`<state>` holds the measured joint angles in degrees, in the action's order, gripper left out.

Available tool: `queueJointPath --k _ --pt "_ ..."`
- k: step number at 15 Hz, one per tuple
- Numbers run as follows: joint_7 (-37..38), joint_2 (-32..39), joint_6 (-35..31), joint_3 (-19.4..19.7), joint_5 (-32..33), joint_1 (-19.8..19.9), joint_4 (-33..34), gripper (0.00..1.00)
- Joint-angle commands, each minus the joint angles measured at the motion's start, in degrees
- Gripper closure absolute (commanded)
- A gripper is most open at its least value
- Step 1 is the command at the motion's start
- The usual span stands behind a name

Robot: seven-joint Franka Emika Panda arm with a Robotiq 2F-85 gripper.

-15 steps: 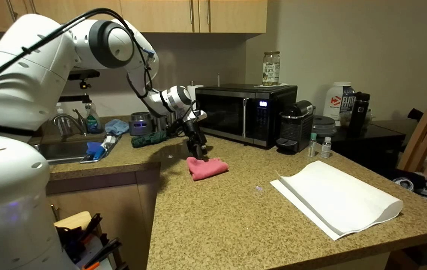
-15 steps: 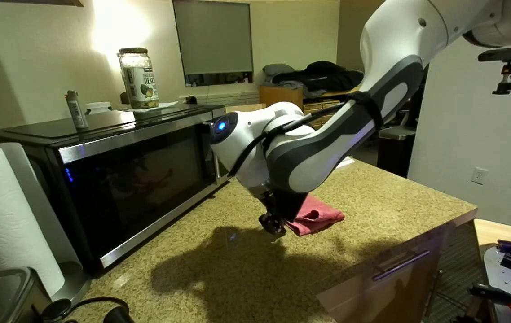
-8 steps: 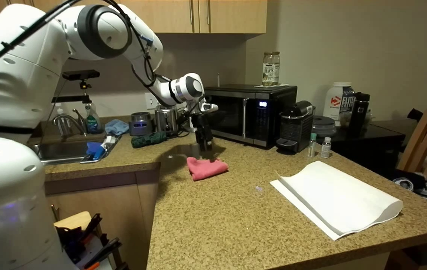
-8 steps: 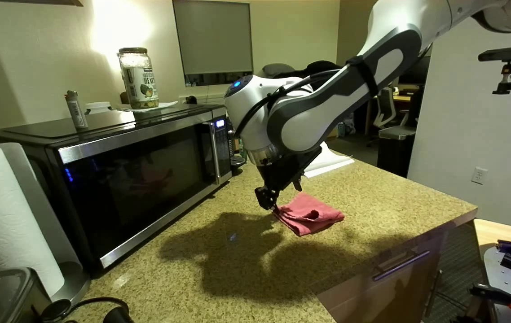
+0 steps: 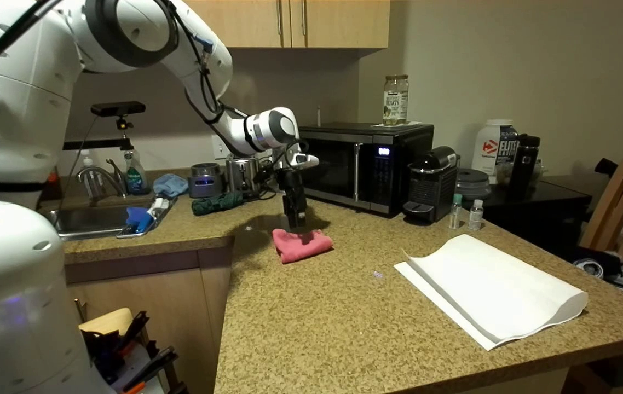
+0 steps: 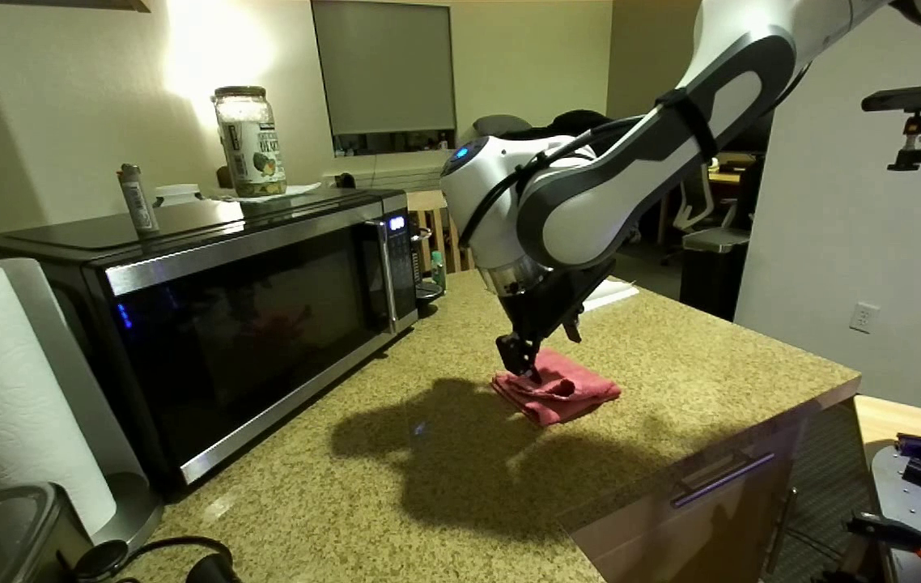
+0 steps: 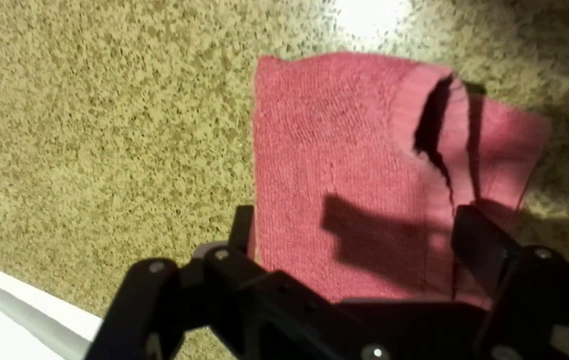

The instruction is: Fold the cloth

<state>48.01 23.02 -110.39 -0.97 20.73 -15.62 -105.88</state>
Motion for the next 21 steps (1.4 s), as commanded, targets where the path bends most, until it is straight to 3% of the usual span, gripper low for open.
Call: queueJointPath --k 1,3,4,6,16,17,18,20,21 --pt "-0.97 -5.11 -0.31 -1.31 -3.84 1.11 -5.76 0.0" --pt "-1.04 -6.26 -0.27 -1.65 -5.2 1.11 -7.02 0.0" --pt "-1.02 -6.74 -0.37 -1.83 -5.58 1.08 -7.63 0.25" --pt "-1.55 -7.68 -1.04 -2.29 -6.05 1.09 -8.63 0.33" --pt "-5.97 -10.77 -6.59 -4.49 -5.03 0.91 -11.41 0.99" --pt "-6.24 -10.94 -6.93 -4.59 -4.91 0.87 -11.54 0.99" --pt "-6.36 -11.06 -6.91 -4.66 -4.84 0.8 -11.56 0.61" --pt "-6.38 -11.21 -6.33 -4.76 -4.38 0.67 -11.4 0.67" --pt "-6.45 -11.29 -6.19 -4.84 -4.36 0.64 -11.39 0.61"
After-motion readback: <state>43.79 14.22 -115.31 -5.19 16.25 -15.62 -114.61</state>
